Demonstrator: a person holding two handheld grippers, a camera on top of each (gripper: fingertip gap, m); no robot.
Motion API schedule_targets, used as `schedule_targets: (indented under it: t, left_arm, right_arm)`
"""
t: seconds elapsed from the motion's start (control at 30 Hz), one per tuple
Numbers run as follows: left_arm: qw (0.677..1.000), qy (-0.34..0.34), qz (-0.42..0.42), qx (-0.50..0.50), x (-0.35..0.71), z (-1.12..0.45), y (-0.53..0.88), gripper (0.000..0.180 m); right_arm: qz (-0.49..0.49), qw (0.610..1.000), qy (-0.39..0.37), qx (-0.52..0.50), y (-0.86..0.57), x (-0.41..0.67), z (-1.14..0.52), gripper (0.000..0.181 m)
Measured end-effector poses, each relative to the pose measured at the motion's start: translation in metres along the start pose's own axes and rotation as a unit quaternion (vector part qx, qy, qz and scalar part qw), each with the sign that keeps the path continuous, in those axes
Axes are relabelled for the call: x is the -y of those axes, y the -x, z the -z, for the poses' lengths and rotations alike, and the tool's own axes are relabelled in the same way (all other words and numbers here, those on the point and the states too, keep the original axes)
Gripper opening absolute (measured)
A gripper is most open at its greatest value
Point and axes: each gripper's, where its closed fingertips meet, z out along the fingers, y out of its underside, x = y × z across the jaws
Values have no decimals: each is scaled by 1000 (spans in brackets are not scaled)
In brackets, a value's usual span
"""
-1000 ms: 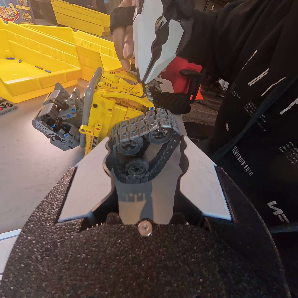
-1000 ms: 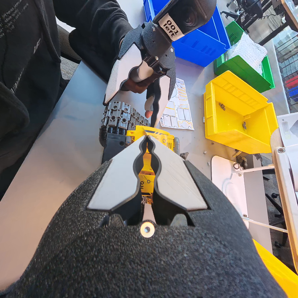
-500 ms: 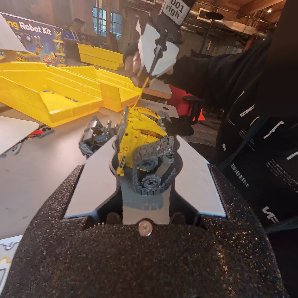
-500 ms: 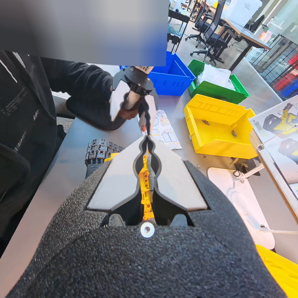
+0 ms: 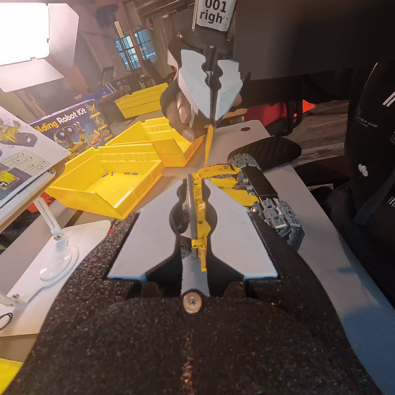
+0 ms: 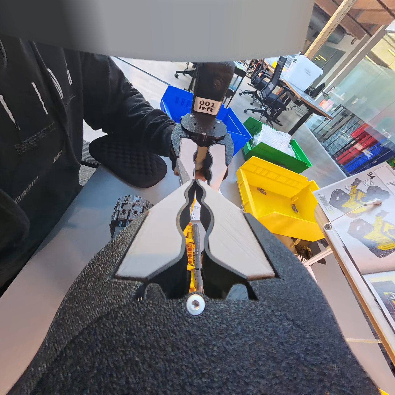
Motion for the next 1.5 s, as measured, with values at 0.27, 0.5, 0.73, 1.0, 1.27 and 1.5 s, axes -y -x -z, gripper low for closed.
schedule_targets:
  t: [0.27,0.5,0.73,1.0,1.27,1.5]
  left_arm:
    - [993,16,-103,55,-4,3,1,0]
    - [968,48,-224,106,-10,5,1,0]
    - [953,57,-278,109,-9,7,0,0]
    - [916,60,-375,129,5,5,-8,0]
    - [817,90,-549,151,18,-3,-15,0]
    - [764,109,-620,142,18,-6,-17,0]
  right_arm:
    - [5,1000,10,4,7,-8,3,0]
    - [27,998,56,13,26,-30,0,0]
    - [27,996,79,30,42,-37,3,16]
    - [-194,980,28,44,12,-19,23,19]
    - [-415,890,60,182,10,-24,14,27]
    - [-442,864,94,222,13,-32,7,19]
